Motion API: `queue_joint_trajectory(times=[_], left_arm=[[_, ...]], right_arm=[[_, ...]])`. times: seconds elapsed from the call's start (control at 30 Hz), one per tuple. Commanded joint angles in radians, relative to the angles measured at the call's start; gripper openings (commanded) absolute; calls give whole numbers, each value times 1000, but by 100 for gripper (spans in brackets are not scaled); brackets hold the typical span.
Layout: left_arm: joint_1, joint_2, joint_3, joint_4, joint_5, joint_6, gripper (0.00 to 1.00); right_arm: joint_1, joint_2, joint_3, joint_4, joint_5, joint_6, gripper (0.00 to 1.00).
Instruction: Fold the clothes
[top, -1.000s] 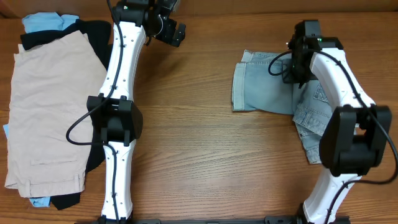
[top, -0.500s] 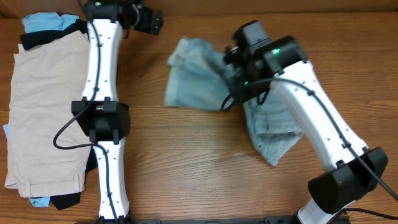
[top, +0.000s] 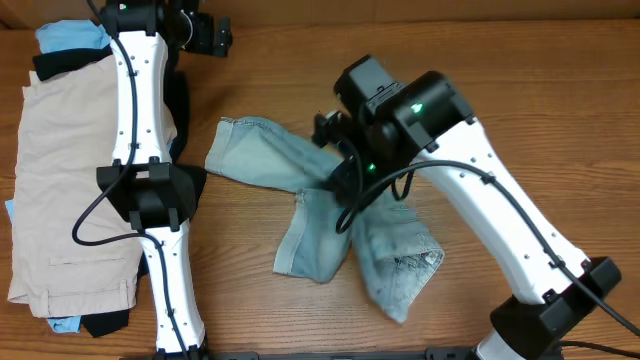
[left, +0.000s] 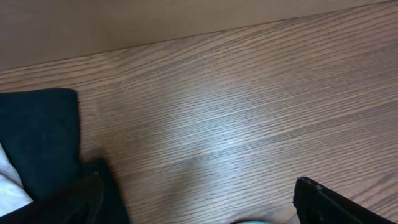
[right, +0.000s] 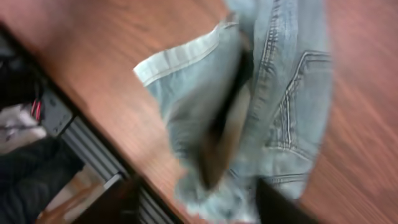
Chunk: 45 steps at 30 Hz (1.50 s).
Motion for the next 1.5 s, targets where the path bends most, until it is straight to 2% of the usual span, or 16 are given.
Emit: queue_joint_trajectory(times=[0.0, 0.07, 0.2, 0.3, 0.5, 0.73, 0.93, 1.2, 1.47], left_arm=[[-3, -5, 26, -2, 2, -6, 100], [-3, -5, 26, -5, 4, -6, 100], [-4, -5, 26, -9, 5, -5, 100], [-3, -5, 26, -9, 5, -3, 100], [-2, -5, 26, -8, 3, -2, 100], [-2, -5, 26, -8, 2, -2, 100], [-2, -4, 26, -9, 2, -2, 100], [-2, -4, 25, -18, 2, -2, 100], [-2, -4, 25, -32, 3, -3, 100]], right_arm=[[16, -15, -55, 7, 1, -21, 100], [-19, -15, -55, 45, 131, 131, 100], [-108, -15, -57, 49, 257, 338, 100], [-178, -15, -94, 50, 255, 396, 100], [-164, -15, -286, 84, 246, 396, 100], [-9, -15, -457, 219, 243, 366, 100], [99, -15, -487, 323, 243, 335, 100], [100, -15, -580, 421, 227, 301, 100], [101, -15, -628, 466, 159, 298, 93]])
